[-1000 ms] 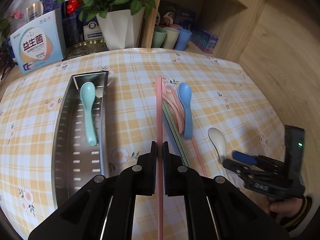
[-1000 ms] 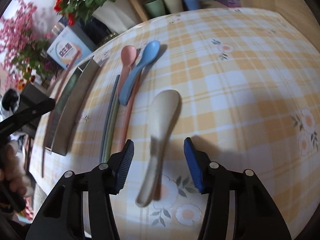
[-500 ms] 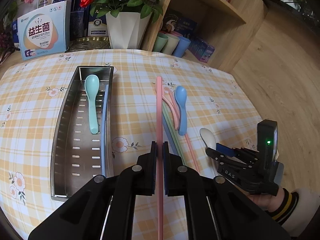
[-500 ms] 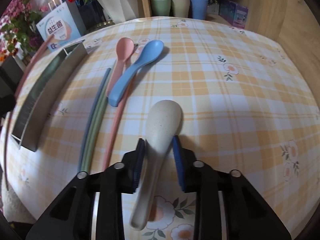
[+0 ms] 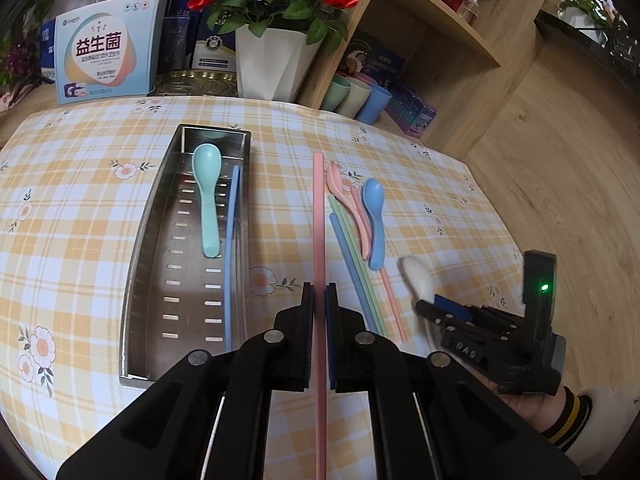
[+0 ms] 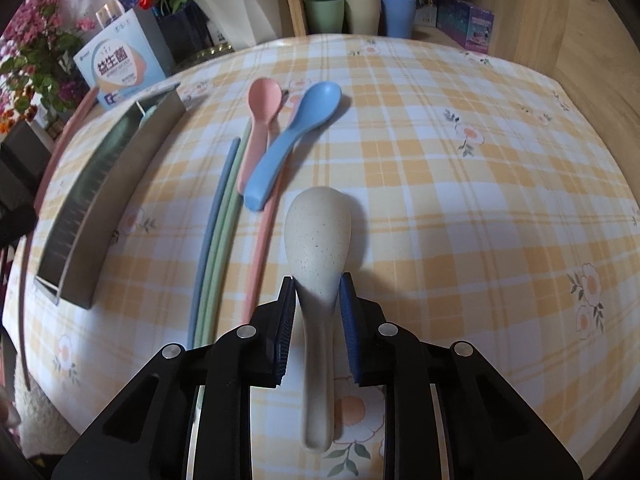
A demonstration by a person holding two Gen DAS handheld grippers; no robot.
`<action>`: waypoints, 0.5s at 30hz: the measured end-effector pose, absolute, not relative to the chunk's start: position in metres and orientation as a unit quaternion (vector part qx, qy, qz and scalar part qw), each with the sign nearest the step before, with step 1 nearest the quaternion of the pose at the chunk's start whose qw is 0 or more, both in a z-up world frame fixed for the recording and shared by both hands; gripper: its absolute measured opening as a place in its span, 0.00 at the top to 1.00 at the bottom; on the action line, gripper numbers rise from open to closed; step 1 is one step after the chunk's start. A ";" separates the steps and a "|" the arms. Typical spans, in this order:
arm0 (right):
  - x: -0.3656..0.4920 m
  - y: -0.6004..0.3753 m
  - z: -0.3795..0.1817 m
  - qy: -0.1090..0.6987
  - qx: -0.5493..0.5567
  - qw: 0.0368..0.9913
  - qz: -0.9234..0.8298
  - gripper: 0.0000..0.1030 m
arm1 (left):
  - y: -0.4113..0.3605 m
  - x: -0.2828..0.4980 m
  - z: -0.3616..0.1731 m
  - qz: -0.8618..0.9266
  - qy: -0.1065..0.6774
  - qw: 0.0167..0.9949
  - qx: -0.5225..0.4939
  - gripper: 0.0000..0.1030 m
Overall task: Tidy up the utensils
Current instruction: 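Lift the pink chopstick with the left tool while the right tool grasps the beige spoon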
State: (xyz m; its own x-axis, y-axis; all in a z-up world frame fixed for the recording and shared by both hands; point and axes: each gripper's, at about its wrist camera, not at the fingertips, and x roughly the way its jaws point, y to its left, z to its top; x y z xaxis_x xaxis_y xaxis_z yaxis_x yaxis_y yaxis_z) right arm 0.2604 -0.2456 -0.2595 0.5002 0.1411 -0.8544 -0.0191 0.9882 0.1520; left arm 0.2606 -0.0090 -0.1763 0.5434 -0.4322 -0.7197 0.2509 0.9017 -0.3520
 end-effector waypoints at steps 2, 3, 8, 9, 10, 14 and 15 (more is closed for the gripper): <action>0.261 -0.248 -0.251 0.484 0.070 0.871 0.046 0.78 | -0.005 0.261 -0.176 -0.192 0.435 0.873 -0.107 0.95; 0.261 -0.249 -0.247 0.478 0.076 0.874 0.047 0.78 | -0.004 0.261 -0.176 -0.190 0.434 0.874 -0.109 0.95; 0.261 -0.254 -0.227 0.446 0.106 0.887 0.054 0.79 | 0.006 0.262 -0.176 -0.178 0.433 0.876 -0.116 0.95; 0.262 -0.255 -0.224 0.442 0.109 0.889 0.057 0.79 | 0.009 0.263 -0.176 -0.173 0.433 0.877 -0.118 0.95; 0.262 -0.254 -0.221 0.437 0.111 0.890 0.059 0.81 | 0.011 0.264 -0.175 -0.169 0.433 0.877 -0.120 0.95; 0.266 -0.253 -0.213 0.429 0.114 0.893 0.070 1.00 | 0.020 0.266 -0.175 -0.156 0.434 0.878 -0.127 0.95; 0.266 -0.251 -0.214 0.430 0.111 0.893 0.072 1.00 | 0.020 0.266 -0.175 -0.154 0.434 0.878 -0.127 0.95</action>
